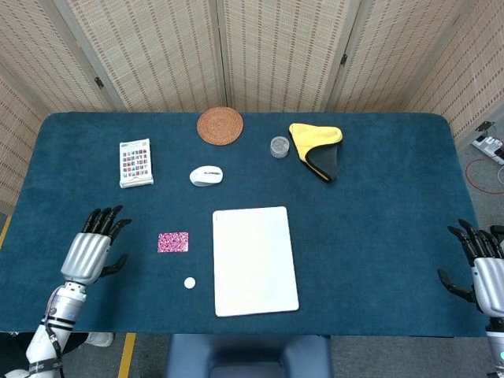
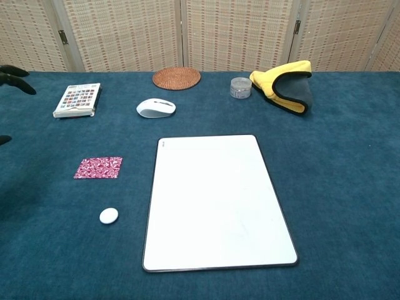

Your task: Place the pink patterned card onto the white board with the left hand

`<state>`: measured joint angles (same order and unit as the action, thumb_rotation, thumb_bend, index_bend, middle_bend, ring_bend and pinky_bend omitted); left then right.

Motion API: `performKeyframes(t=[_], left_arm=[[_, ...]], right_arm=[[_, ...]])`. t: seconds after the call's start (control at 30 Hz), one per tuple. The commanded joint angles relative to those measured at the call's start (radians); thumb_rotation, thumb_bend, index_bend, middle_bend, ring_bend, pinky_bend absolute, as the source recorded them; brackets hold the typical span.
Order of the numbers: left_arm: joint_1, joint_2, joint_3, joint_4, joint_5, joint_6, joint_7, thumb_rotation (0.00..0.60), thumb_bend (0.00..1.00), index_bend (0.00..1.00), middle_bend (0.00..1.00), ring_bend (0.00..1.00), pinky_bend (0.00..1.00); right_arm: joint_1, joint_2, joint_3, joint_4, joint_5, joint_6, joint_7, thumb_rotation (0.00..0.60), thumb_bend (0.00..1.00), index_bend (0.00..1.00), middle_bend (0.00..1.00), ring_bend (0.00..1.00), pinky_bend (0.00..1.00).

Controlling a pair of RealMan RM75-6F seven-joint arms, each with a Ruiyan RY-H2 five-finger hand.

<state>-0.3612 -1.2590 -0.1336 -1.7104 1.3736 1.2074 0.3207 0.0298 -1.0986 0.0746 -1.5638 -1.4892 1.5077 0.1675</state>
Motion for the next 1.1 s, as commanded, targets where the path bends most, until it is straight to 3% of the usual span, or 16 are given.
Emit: performKeyframes(t=[0.03,0.43,1.1], left_arm=[[-0.06,-0.031,-0.011,0.031,-0.051,-0.082,0.044,0.6,0.37,0.22,0.07,0.0,0.0],[-0.167,-0.165,-0.013,0.164,-0.211,-0.217,0.149,0.6,0.37,0.23,0.07,0.0,0.0],[-0.28,-0.29,-0.018,0.233,-0.399,-0.267,0.272,0.6,0.32,0.27,0.07,0.0,0.0]], right_arm=[[0.0,0.0,0.0,0.001,0.001,-0.001,0.001,0.6,0.32,0.14,0.1,0.13,0.09],[0.001,-0.001,0.002,0.01,0.01,-0.008,0.008,0.6,0.33,0.14,0.1,0.13,0.09],[-0.001,-0.006,0.003,0.031,0.023,-0.017,0.027,0.6,0.32,0.14,0.1,0.13,0.09]])
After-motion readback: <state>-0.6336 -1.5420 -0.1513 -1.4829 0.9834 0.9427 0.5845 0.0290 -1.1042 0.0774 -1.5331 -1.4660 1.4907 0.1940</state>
